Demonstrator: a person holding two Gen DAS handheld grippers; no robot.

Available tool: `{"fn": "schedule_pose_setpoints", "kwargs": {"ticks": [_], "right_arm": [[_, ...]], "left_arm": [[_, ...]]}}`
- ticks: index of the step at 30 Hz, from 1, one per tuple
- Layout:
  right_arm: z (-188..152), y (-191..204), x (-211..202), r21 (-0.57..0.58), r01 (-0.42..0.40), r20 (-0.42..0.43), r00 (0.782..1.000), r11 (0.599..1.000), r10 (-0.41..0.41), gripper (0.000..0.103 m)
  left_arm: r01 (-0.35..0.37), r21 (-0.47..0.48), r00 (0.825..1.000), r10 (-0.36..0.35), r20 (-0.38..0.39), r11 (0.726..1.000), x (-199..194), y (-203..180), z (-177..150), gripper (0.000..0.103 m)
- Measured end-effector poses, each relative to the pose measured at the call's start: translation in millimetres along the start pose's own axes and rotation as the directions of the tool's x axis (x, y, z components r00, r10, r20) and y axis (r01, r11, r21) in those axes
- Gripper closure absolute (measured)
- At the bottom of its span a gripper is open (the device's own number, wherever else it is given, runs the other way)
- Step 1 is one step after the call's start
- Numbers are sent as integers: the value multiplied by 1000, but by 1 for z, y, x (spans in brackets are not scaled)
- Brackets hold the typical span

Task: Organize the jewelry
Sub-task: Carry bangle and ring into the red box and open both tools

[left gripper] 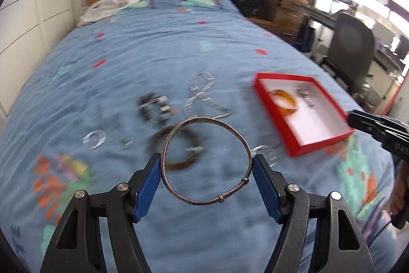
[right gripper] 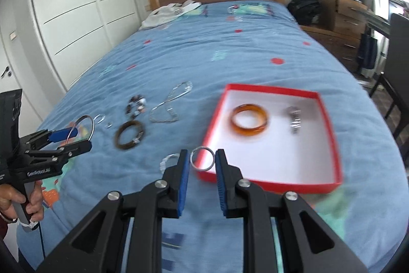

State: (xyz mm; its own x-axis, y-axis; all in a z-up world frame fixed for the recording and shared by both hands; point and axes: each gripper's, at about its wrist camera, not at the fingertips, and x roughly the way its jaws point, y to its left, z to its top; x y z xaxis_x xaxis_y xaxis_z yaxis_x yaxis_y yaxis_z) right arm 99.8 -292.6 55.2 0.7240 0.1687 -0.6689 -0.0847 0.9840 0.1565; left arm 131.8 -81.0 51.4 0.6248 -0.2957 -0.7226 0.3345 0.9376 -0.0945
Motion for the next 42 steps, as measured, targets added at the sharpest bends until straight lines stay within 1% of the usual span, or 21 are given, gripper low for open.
{"fn": "schedule_pose_setpoints", "kwargs": {"ticks": [6, 9, 12, 16, 21, 23, 26, 28, 31, 36, 39, 42], "right_arm": [[19, -51, 2, -6, 56, -9, 998, 998, -56, 84], [27, -70, 11, -9, 59, -21, 998, 998, -59, 84], [29, -85, 23, -8, 56, -44, 997, 998, -57, 84], [27, -104, 49, -20, 33, -102, 994, 999, -35, 84], [20, -122, 73, -29, 16, -154, 988, 999, -20, 84], [18, -128, 82, -32, 5, -175, 985, 999, -10, 84], [18, -133, 90, -61, -15, -199, 980, 998, 2, 84], [19, -135, 97, -96, -29, -226, 974, 995, 6, 84], [23, -133, 106, -166, -55, -278, 961, 985, 7, 84], [24, -129, 116, -260, -106, -357, 934, 960, 6, 83], [22, -128, 123, -293, -121, -386, 923, 948, -2, 83], [21, -124, 128, -328, -137, -409, 913, 935, -9, 83]], "left_arm": [[85, 66, 996, -85, 2, 994, 27, -51, 32, 33], [120, 102, 993, -120, -6, 987, 46, -77, 48, 33], [159, 130, 987, -157, -32, 979, 70, -101, 60, 33], [207, 156, 977, -195, -88, 966, 103, -127, 65, 33], [216, 172, 971, -194, -138, 961, 135, -144, 66, 33], [210, 184, 971, -182, -157, 960, 147, -148, 67, 33], [211, 211, 968, -173, -184, 955, 160, -154, 66, 33], [217, 241, 965, -170, -201, 946, 165, -158, 65, 33], [223, 278, 960, -161, -229, 934, 173, -163, 61, 33], [217, 312, 960, -143, -242, 925, 181, -162, 60, 33], [207, 363, 962, -121, -245, 909, 184, -166, 56, 33], [200, 392, 964, -109, -243, 898, 186, -167, 54, 33]]}}
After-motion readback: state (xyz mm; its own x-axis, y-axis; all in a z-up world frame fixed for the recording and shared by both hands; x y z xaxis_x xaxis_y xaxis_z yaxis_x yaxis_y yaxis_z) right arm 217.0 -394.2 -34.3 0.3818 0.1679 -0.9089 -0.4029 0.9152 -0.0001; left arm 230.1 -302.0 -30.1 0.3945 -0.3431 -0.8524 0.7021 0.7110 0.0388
